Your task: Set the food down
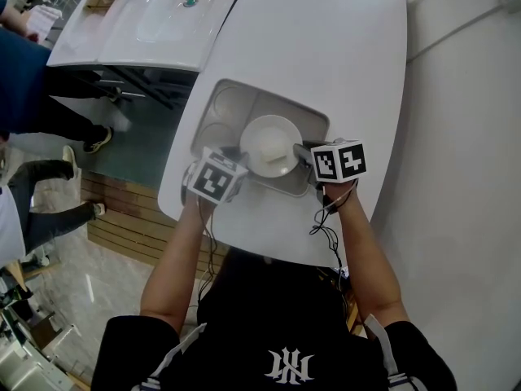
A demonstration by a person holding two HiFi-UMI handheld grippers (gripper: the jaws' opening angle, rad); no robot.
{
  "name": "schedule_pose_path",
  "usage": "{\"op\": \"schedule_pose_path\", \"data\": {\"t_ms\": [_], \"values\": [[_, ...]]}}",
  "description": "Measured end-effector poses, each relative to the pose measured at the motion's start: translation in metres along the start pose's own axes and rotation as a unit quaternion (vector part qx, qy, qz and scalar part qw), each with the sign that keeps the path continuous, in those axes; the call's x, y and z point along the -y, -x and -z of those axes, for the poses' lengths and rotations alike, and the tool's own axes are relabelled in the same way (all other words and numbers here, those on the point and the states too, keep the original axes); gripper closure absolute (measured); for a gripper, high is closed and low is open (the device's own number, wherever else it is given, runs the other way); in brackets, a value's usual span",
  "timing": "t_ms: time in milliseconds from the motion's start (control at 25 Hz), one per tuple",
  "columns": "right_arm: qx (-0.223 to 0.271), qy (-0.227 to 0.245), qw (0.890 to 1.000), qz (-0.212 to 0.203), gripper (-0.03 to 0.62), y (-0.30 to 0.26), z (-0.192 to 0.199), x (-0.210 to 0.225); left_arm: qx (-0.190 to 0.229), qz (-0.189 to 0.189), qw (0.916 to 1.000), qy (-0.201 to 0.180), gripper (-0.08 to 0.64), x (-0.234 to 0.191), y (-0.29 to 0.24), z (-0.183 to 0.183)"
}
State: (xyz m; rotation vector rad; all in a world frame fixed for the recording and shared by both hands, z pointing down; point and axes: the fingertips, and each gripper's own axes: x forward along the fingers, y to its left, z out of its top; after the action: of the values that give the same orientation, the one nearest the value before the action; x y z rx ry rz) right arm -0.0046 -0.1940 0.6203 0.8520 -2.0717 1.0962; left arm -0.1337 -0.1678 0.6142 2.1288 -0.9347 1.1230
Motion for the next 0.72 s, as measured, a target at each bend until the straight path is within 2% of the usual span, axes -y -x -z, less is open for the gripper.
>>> {"op": "schedule_pose_path", "data": {"t_ms": [200,320,400,440,480,520,600,640,720], "values": [[-0.001,0.065,0.997,0.032,0.517,-0.008,0.001,0.003,-0.006,-0.023,0.9995,-0.018,0.489,-0.002,-0.003,-0.003],[0.008,0.076,0.996,0.039,0.517,-0.008,0.001,0.002,-0.009,-0.035,0.9990,-0.028,0.489,-0.006,-0.002,0.000],[0.045,0.082,0.995,0.025,0.528,0.001,-0.002,0.000,0.016,-0.030,0.9993,-0.016,0.490,-0.004,0.003,0.004],[0.078,0.085,0.993,0.012,0.541,0.012,-0.005,-0.003,0.049,-0.020,0.9986,-0.004,0.494,-0.001,0.009,0.001],[0.118,0.085,0.989,-0.007,0.550,0.027,-0.009,-0.007,0.097,-0.006,0.9953,0.008,0.505,0.004,0.019,-0.005],[0.159,0.085,0.983,-0.028,0.560,0.045,-0.012,-0.014,0.150,0.012,0.9883,0.021,0.516,0.010,0.031,-0.013],[0.225,0.085,0.968,-0.067,0.578,0.082,-0.011,-0.029,0.244,0.055,0.9674,0.041,0.536,0.030,0.060,-0.024],[0.248,0.087,0.961,-0.085,0.585,0.100,-0.005,-0.038,0.275,0.075,0.9574,0.048,0.545,0.044,0.072,-0.025],[0.282,0.094,0.947,-0.120,0.588,0.135,0.012,-0.059,0.309,0.113,0.9427,0.054,0.554,0.076,0.090,-0.019]]}}
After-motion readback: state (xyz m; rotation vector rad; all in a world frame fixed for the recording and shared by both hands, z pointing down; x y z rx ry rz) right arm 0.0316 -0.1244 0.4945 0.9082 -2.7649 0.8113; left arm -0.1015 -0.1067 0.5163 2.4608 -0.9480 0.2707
